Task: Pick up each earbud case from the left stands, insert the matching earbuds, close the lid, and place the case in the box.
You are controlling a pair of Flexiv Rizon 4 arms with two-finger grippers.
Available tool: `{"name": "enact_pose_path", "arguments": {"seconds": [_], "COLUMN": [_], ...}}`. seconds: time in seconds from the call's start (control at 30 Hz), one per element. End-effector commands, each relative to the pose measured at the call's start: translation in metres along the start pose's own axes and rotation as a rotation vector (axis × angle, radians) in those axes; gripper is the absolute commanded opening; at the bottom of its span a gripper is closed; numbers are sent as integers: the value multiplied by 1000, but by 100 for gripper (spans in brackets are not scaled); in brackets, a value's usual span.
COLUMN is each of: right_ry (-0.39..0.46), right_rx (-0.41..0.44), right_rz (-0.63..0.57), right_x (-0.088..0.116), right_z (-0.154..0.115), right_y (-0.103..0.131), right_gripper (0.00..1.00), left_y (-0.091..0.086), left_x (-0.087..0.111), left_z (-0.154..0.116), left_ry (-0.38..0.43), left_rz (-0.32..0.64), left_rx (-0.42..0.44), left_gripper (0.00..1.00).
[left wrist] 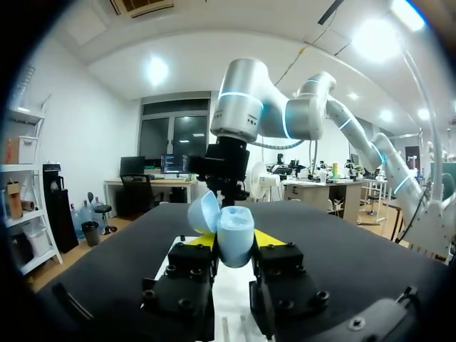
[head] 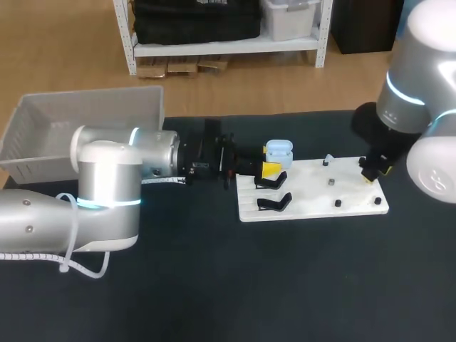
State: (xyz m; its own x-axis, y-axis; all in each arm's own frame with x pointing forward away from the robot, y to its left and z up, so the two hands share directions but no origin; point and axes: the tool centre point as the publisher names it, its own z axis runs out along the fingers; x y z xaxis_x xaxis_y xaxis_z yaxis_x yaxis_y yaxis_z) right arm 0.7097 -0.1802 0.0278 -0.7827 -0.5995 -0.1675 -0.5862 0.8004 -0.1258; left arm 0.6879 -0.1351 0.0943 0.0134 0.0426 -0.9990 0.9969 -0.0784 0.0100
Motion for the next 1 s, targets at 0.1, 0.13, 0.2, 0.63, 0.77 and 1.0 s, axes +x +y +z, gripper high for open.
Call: {"name": "enact_pose_path", "arguments": {"seconds": [0.1,0.13,0.2,0.63,0.77,1.0], "right_ry": [0,0,-1,5,7,13], "right_rx": [13,14,15,22,24,26], "right_rz": [10,12,14,29,30,37], "right_x": [1,1,2,0,0,2], "right_z": [3,3,3,6,8,11], "right_y": [3,3,3,3,3,2], "right_gripper": [39,39,38,27,24,11], "left_y": [-2,-2,-2,-2,-2,-2], "left_x": [1,1,1,1,1,1], "left_z": [0,0,0,0,0,0], "left_ry": [-2,-2,-2,-2,-2,-2], "left_rz": [3,3,3,3,3,3], "left_rx": [-7,-7,-7,-7,-7,-7], "left_gripper": [0,0,0,0,0,0]}}
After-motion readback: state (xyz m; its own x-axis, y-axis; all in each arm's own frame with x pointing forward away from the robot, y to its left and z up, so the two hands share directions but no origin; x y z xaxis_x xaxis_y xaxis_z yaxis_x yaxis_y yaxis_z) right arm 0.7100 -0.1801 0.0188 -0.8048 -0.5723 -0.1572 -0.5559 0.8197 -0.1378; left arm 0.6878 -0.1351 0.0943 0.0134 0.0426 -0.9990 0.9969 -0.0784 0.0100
